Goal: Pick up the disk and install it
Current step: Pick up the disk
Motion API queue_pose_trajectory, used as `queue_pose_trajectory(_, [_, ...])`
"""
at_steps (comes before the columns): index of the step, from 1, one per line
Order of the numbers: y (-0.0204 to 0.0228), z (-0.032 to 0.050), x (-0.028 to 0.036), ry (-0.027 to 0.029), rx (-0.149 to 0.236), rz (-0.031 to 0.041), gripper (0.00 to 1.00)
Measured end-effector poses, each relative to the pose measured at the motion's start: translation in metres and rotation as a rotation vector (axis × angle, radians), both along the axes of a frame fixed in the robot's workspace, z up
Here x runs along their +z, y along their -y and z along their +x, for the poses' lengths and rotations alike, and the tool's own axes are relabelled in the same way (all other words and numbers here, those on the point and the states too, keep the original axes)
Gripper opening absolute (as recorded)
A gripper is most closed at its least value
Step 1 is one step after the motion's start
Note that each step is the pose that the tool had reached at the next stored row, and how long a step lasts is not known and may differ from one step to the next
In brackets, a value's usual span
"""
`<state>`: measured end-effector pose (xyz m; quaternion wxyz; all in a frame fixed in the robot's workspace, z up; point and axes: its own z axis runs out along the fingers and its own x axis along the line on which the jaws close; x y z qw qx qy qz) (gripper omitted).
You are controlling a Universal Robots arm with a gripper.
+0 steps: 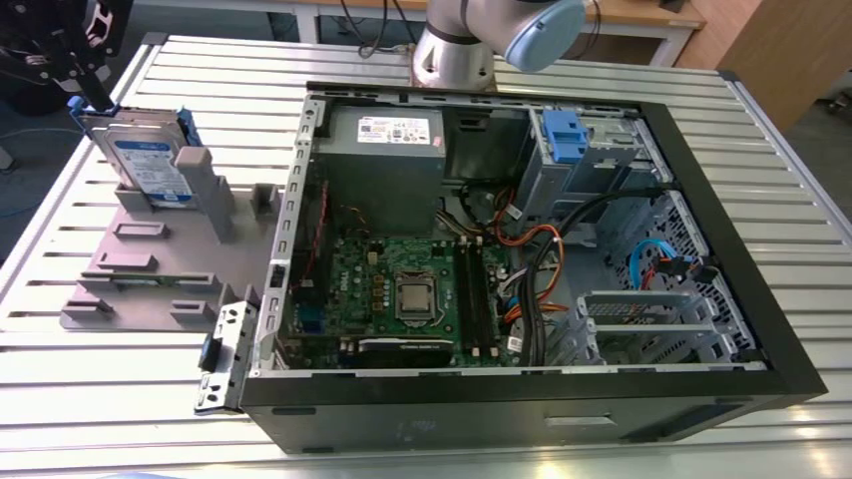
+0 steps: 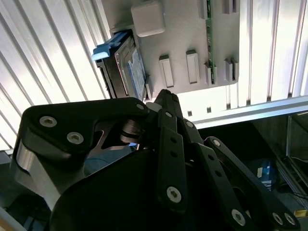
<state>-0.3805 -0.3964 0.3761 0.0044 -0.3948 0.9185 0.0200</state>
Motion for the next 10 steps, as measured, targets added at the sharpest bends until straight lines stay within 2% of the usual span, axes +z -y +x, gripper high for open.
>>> queue_pose_trajectory(10, [0.0000, 0.0000, 0.0000, 0.0000, 0.013, 0.0000, 0.11])
